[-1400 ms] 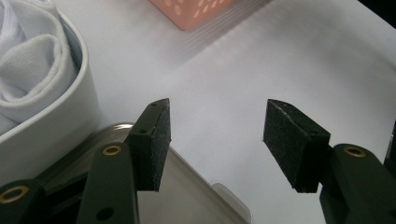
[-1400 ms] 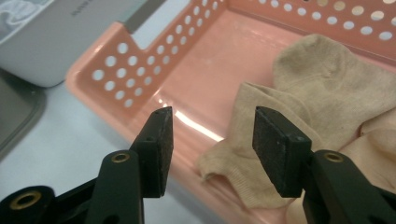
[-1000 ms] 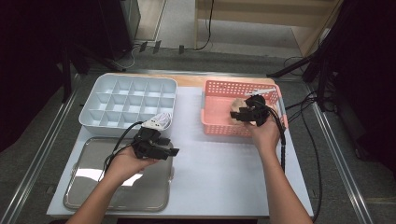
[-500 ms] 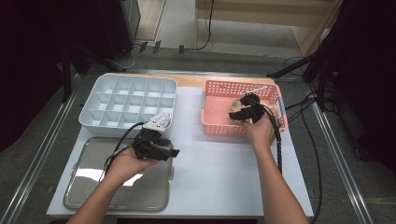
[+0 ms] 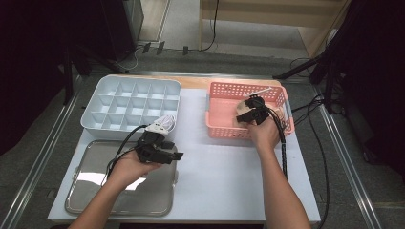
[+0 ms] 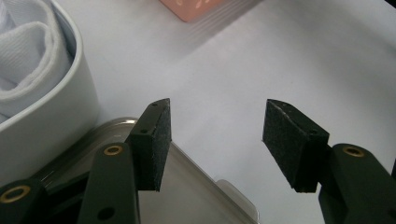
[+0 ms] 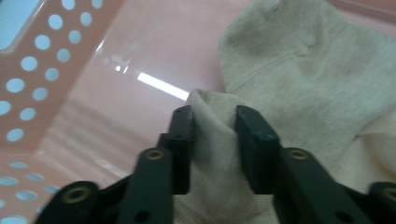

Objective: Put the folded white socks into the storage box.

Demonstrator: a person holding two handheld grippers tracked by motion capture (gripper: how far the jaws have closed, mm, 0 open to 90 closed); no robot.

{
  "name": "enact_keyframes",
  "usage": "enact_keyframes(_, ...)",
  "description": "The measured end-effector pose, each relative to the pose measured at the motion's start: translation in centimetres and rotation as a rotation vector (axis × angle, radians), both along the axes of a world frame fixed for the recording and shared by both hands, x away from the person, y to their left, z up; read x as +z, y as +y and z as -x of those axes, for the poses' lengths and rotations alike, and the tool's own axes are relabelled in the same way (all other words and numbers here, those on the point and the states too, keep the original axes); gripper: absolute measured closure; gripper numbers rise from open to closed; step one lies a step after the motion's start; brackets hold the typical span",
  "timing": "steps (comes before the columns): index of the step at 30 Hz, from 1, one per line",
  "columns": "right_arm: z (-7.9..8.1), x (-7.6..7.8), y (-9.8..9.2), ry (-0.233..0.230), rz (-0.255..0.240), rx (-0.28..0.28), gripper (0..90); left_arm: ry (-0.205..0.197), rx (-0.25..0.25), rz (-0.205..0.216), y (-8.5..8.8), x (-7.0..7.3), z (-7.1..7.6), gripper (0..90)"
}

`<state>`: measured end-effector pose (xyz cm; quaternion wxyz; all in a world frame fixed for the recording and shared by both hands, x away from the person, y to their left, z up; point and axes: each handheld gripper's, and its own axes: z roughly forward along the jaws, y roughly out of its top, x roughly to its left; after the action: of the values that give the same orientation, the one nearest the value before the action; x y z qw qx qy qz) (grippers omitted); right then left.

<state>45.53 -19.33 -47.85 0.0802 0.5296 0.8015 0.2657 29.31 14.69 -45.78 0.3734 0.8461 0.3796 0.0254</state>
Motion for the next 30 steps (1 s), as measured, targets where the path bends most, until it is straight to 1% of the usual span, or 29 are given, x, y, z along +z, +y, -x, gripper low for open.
enact_keyframes(1, -0.1, 0.0, 0.0, 0.01, -0.01, 0.0, 79.4, 0.0, 0.002, 0.001, 0.0, 0.0, 0.0, 43.2)
enact_keyframes(5, -0.2, 0.0, 0.0, 0.028, -0.03, 0.006, 84.8, 0.0, 0.007, 0.005, 0.0, -0.1, 0.0, 43.2)
enact_keyframes(7, -0.1, 0.1, 0.0, 0.025, -0.034, 0.01, 85.9, 0.001, 0.008, 0.005, 0.0, -0.1, -0.1, 43.2)
enact_keyframes(9, 0.0, 0.4, 0.0, 0.01, -0.046, 0.016, 86.1, 0.001, 0.009, 0.004, 0.1, -0.1, -0.1, 43.2)
enact_keyframes(10, 0.1, 0.7, -0.1, 0.006, -0.061, 0.016, 86.2, 0.003, 0.009, 0.005, 0.1, -0.2, -0.1, 43.3)
enact_keyframes(11, 0.2, 1.0, -0.2, -0.008, -0.077, 0.021, 86.2, 0.003, 0.01, 0.005, 0.1, -0.2, -0.1, 43.3)
enact_keyframes(13, 0.4, 1.7, -0.3, -0.029, -0.095, 0.024, 86.3, 0.003, 0.012, 0.004, 0.1, -0.2, -0.1, 43.3)
enact_keyframes(19, 1.2, 4.5, -0.4, -0.089, -0.108, 0.06, 86.3, -0.002, 0.009, 0.01, 0.1, -0.3, -0.1, 43.3)
enact_keyframes(25, 2.1, 7.2, 0.0, -0.132, -0.1, 0.106, 86.3, -0.011, 0.006, 0.014, 0.1, -0.3, 0.0, 43.2)
enact_keyframes(27, 2.5, 8.2, 0.0, -0.15, -0.109, 0.118, 86.3, -0.014, 0.006, 0.013, 0.2, -0.3, 0.0, 43.2)
enact_keyframes(30, 3.1, 9.4, 0.0, -0.159, -0.125, 0.13, 86.3, -0.013, 0.005, 0.013, 0.2, -0.3, 0.0, 43.2)
